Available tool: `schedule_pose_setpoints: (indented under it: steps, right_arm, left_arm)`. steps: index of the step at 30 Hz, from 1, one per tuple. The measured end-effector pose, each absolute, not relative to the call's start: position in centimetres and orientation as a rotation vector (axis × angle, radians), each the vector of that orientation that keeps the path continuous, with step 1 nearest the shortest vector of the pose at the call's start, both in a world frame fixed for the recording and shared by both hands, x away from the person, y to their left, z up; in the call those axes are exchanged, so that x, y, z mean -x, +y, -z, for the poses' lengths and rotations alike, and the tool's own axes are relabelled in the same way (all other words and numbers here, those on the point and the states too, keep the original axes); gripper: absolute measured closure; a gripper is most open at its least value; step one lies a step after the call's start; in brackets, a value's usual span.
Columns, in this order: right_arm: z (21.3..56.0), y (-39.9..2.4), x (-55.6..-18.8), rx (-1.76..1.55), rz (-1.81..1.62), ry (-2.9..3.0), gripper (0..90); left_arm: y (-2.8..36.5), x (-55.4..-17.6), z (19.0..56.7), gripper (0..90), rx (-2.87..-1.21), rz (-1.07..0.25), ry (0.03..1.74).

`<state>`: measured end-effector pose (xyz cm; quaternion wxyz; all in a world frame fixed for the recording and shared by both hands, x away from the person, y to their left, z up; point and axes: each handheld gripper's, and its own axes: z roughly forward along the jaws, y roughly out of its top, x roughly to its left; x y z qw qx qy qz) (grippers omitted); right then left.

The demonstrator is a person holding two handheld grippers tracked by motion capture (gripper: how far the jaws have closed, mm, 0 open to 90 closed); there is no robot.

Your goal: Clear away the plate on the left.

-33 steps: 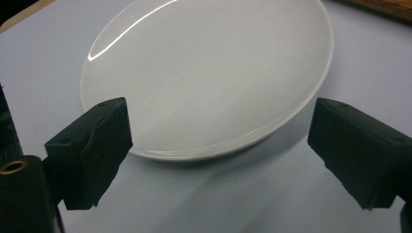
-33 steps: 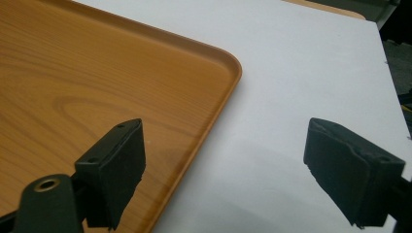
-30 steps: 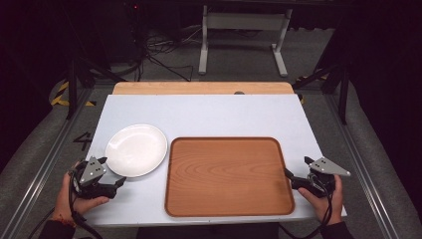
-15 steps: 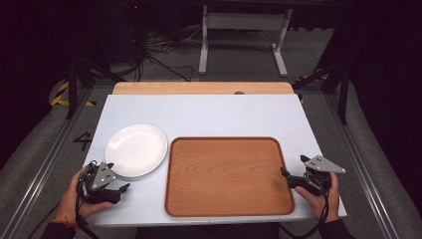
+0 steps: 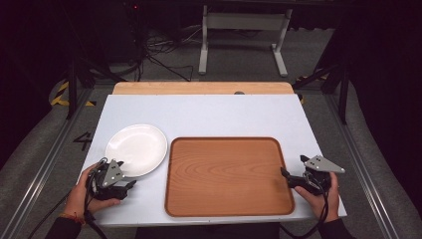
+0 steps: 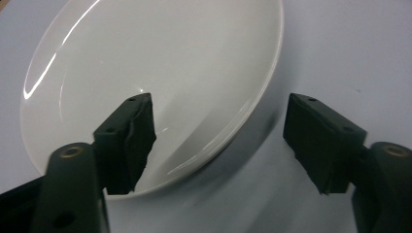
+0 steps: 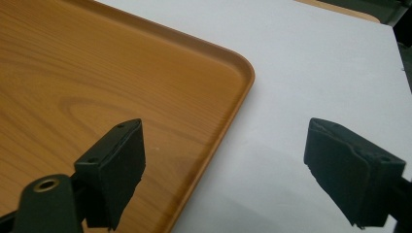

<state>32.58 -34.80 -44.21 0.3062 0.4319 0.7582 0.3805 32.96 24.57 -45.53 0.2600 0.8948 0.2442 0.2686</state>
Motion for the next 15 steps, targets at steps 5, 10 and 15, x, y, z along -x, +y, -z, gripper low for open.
schedule_pose_setpoints:
  steps: [5,10,15]
  right_arm:
    - [44.2,-34.8,-32.5,-1.144,-1.005,2.003,15.6]
    - [44.2,-34.8,-32.6,-1.140,-1.005,2.007,15.6]
    - [44.2,-34.8,-32.6,-1.140,-1.006,2.006,15.6]
  left_arm:
    - [23.8,-33.1,45.5,33.9,-2.430,-0.780,0.648]
    - [22.9,-33.0,45.7,45.3,-2.469,-0.795,0.605]
    - [22.9,-32.9,45.9,51.6,-2.462,-0.760,0.614]
